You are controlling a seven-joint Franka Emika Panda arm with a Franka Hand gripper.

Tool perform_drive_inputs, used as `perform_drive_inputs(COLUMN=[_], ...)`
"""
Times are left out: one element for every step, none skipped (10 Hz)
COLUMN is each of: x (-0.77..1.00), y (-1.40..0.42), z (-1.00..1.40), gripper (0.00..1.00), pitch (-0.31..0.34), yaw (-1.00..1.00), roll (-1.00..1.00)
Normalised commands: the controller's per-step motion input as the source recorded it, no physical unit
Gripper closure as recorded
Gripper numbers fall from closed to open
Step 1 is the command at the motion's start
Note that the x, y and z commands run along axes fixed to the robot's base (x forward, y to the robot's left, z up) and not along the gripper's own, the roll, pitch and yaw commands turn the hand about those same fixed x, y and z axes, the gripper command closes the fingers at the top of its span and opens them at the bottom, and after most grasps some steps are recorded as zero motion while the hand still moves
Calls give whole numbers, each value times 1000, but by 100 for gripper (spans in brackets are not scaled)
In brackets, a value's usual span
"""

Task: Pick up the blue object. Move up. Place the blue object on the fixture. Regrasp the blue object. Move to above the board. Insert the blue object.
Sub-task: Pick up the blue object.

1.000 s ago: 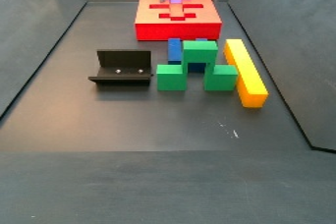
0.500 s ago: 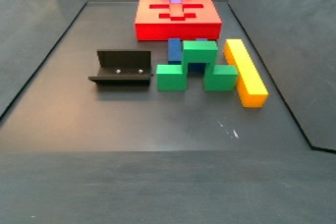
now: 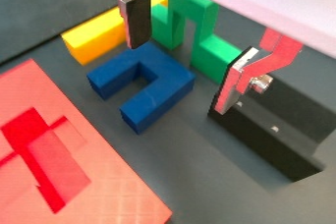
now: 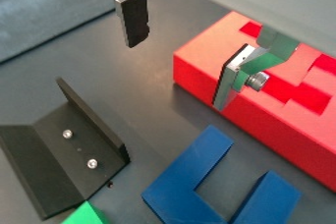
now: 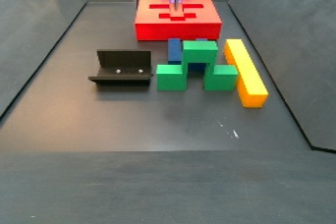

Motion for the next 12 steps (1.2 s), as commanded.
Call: perform_drive_inputs(x=[17,-163,-380,-289,-57,0,0,-17,-191,-409,-326,-146], y=[-106,-340,-414,-337,-171,0,26,154,146,146,0,-74], z=[-794,-900,-586,-391,-311,-317,-223,-157,-189,-134,-171,-349], gripper=[0,0,0,0,0,0,0,0,0,0,0,0], pitch=[-100,-70,-16,-11,-26,-24,-24,-36,-49,-50,-83,-110], yaw=[0,0,-63,-46,0,0,29,6,0,0,0,0], roll=[114,156,77,70,81,151,169,184,200,160,89,106])
